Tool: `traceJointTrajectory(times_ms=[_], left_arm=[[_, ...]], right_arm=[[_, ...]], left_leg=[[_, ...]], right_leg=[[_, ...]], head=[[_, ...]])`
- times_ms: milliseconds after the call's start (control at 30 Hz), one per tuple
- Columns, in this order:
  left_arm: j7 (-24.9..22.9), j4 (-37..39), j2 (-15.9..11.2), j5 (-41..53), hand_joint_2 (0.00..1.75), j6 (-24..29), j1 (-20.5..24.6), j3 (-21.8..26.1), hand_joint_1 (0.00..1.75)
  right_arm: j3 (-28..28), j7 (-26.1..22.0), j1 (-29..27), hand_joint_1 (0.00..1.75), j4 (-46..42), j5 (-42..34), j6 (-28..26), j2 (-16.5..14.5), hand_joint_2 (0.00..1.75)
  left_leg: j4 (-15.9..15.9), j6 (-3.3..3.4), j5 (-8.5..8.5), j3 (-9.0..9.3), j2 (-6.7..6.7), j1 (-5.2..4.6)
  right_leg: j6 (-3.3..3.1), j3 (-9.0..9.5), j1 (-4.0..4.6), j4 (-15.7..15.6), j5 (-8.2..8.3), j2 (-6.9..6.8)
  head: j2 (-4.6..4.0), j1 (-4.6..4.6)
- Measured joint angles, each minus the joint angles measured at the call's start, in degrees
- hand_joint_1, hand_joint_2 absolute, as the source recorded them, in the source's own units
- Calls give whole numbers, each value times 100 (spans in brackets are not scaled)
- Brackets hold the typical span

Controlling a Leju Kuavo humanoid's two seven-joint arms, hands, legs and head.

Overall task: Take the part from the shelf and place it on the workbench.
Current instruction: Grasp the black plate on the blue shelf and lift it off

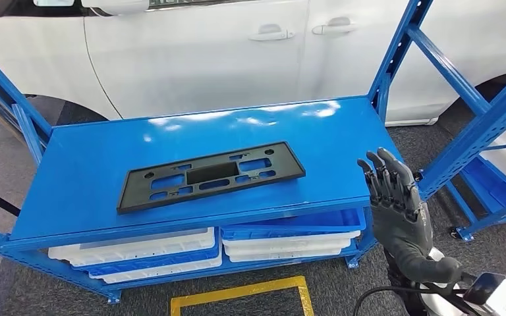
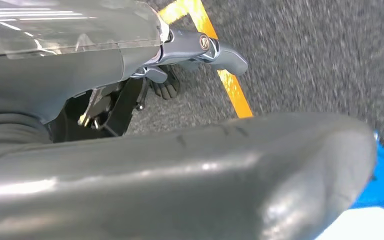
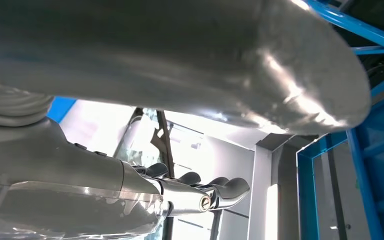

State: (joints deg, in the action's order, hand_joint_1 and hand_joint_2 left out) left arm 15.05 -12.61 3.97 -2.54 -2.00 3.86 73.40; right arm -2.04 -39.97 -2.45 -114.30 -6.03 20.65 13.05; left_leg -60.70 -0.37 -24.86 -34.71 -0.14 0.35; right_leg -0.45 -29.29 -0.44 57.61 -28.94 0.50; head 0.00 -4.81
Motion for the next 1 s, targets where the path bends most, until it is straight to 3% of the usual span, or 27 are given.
traceJointTrajectory(times_ms=[133,200,233,300,333,367,400,467,500,600,700,733,800,833,867,900,967,1000], left_arm=[[23,0,2,-2,0,-2,3,-2,0],[32,0,7,-4,0,-1,-1,-4,0],[36,0,8,-4,0,-1,-2,-7,0],[44,0,9,0,0,-1,-2,-10,0],[47,0,10,0,0,0,-6,-11,0],[51,0,12,0,0,1,-12,-11,0],[55,1,15,-1,0,3,-18,-11,0],[62,1,31,-2,0,10,-24,-11,0],[64,1,39,-2,0,15,-20,-11,0],[69,2,54,-1,0,37,-1,-11,0],[78,2,60,-2,0,63,13,-12,0],[81,2,62,-2,0,78,17,-13,0],[82,2,66,-1,0,103,17,-13,0],[82,2,66,-1,0,110,16,-13,0],[83,2,66,0,0,114,16,-13,0],[84,2,66,0,0,117,19,-13,0],[93,1,66,0,0,120,29,-13,0],[98,1,66,0,0,120,36,-13,0]], right_arm=[[2,2,-53,0,0,162,-89,11,0],[-18,2,-50,0,31,246,-111,14,0],[-32,2,-50,0,68,278,-111,17,0],[-101,3,-44,0,200,348,-125,24,87],[-161,3,-33,0,290,395,-150,26,131],[-233,4,-5,0,391,451,-190,26,175],[-316,4,37,0,496,509,-250,26,175],[-508,4,142,0,709,613,-394,25,175],[-613,5,183,0,803,668,-473,23,175],[-927,5,256,0,1017,823,-693,9,175],[-1204,11,395,0,1213,973,-859,-63,175],[-1298,33,467,0,1298,1077,-925,-98,175],[-1512,135,649,0,1511,1461,-1145,-177,175],[-1641,215,754,0,1642,1752,-1319,-228,175],[-1783,298,867,0,1779,2110,-1548,-281,175],[-1930,383,982,0,1914,2514,-1819,-330,175],[-2225,563,1208,0,2158,3390,-2435,-425,175],[-2365,653,1318,0,2271,3804,-2727,-469,175]], left_leg=[[235,124,-64,130,-3,-12],[299,189,-79,201,-1,8],[318,215,-94,235,0,12],[322,243,-144,285,-1,8],[322,242,-173,319,-4,7],[321,236,-205,365,-7,8],[320,225,-241,421,-10,8],[316,184,-324,520,-15,2],[307,156,-360,543,-21,-6],[318,60,-408,547,-31,-11],[116,-35,-568,498,-21,-5],[-172,-61,-712,366,-18,3],[-958,-100,-1018,-65,-18,17],[-1246,-111,-1074,-250,-17,23],[-1328,-112,-1010,-343,-17,24],[-1185,-103,-838,-327,-17,24],[-407,-49,-359,-39,-11,15],[-48,-17,-202,108,-3,4]], right_leg=[[128,51,3,-5,-89,2],[185,-73,-10,294,-247,-11],[205,-248,-23,620,-384,-18],[234,-733,-34,1388,-630,-20],[242,-913,-40,1608,-625,-20],[244,-995,-43,1619,-500,-21],[237,-962,-45,1402,-265,-22],[192,-720,-36,661,250,-20],[160,-614,-21,359,382,-17],[70,-541,19,116,371,-7],[-32,-462,-26,41,363,-8],[-61,-430,-32,20,357,-14],[-104,-404,-20,14,335,-20],[-112,-394,-13,14,328,-15],[-115,-382,-7,15,319,-8],[-113,-363,-1,16,310,0],[-94,-315,14,19,283,9],[-75,-302,29,26,269,11]], head=[[0,0],[0,0],[0,1],[0,1],[0,1],[0,1],[0,1],[0,1],[0,1],[0,1],[0,1],[0,1],[0,1],[0,1],[0,0],[0,0],[0,0],[0,1]])
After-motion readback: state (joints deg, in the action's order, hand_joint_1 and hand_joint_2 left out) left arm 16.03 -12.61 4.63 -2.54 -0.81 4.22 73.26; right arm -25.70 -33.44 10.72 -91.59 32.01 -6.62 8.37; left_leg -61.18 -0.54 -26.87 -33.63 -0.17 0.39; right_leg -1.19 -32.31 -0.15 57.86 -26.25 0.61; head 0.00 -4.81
